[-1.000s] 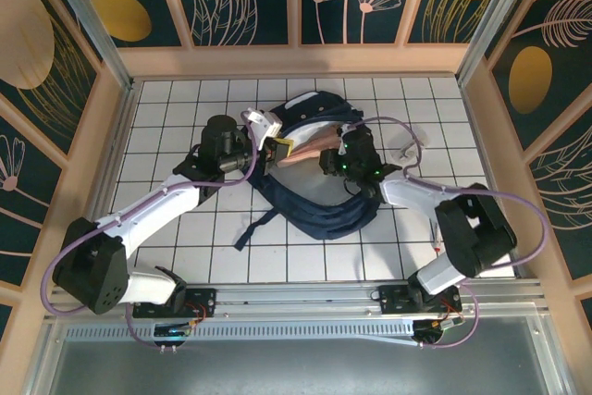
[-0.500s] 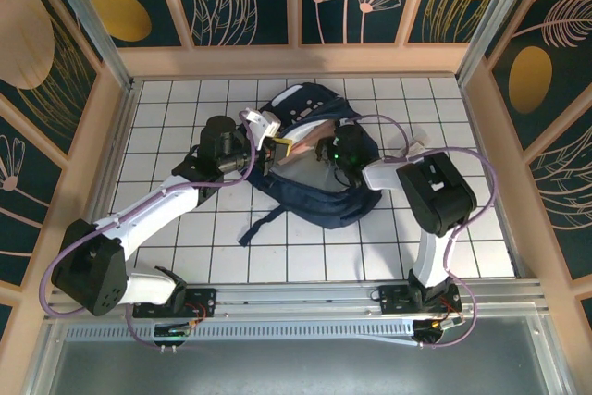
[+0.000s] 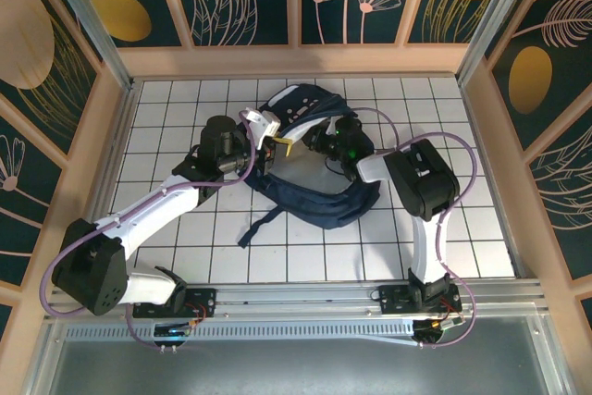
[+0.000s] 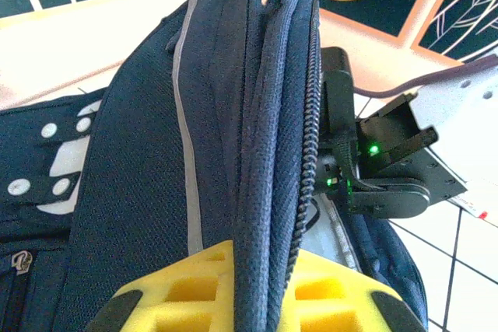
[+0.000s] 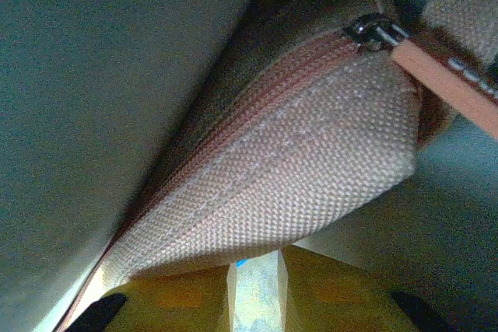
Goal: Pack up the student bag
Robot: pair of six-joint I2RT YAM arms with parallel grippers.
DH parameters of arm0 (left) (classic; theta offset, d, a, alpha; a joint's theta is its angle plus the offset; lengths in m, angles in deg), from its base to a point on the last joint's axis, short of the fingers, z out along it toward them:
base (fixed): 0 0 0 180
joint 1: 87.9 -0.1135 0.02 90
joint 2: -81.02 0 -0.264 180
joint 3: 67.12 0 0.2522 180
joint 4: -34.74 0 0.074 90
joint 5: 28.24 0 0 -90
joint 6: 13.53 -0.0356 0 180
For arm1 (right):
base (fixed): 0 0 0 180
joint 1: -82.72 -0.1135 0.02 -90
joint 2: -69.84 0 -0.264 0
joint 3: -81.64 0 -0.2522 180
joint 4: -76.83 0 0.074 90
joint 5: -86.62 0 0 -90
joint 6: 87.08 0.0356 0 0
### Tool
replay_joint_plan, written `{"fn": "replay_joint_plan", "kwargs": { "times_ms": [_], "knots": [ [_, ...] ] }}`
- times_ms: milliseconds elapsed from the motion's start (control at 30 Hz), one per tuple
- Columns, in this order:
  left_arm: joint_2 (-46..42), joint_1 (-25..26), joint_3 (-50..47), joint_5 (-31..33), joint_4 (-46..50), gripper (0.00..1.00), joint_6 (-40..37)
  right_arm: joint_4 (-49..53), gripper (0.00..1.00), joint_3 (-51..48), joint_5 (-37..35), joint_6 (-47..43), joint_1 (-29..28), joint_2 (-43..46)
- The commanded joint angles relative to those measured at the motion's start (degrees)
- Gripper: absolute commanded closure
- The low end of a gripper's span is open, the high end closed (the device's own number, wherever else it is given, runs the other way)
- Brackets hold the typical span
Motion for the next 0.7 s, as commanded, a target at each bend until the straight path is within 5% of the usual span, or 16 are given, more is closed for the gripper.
{"fn": "replay_joint_plan", "kwargs": {
  "times_ms": [0,200,367,600,667],
  "knots": [
    [-0.83,0.2,2.88,-5.5,-8.2,1.0,1.34,-0.79,0.71,1.87,1.27,0.79,0.15,0.5],
    [-1.73,0.2,1.29,-1.21,-8.83,0.92,2.0,12.26,0.56,-1.24,-2.52,0.66,0.55,10.76],
    [-3.37,0.2,0.02,2.65,-6.8,0.53,2.48,20.03,0.52,-7.95,-2.82,-3.27,1.05,22.96],
    [-11.24,0.2,-0.76,6.46,7.02,0.18,4.48,33.0,0.48,-15.81,-2.88,-6.59,6.88,38.85],
    [-13.48,0.19,-0.3,12.63,12.9,0.02,9.97,38.79,0.47,-16.6,-5.4,-6.72,8.31,43.8]
  ]
}}
